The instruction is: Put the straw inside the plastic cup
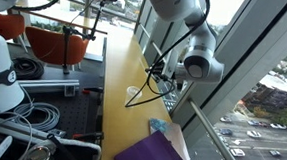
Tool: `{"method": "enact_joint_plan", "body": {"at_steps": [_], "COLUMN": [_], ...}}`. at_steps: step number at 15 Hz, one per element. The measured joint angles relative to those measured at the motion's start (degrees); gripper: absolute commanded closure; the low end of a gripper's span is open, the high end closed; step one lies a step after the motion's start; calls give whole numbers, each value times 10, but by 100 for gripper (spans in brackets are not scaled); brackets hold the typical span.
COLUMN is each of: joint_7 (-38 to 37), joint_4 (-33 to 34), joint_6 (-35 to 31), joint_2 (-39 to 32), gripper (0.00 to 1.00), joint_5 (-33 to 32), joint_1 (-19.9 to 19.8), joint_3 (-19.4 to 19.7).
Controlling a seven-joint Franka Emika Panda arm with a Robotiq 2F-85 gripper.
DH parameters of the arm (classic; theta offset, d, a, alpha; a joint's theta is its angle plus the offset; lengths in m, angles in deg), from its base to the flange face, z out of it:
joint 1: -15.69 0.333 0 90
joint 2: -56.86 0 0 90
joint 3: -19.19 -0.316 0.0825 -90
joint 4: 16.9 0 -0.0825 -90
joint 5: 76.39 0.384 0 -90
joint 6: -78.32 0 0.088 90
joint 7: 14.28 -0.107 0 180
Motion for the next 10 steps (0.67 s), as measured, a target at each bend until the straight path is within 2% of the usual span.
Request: {"method": "enact_joint_plan", "body": {"at_steps": [5,10], "joint_7": [-62,-77], "joint_4": [-14,-53], "joint_6": [-1,0], "joint_2": [-22,-21], "gripper": [100,100], "joint_5": [51,52], "joint_1": [1,1], "joint_3": [7,28]}}
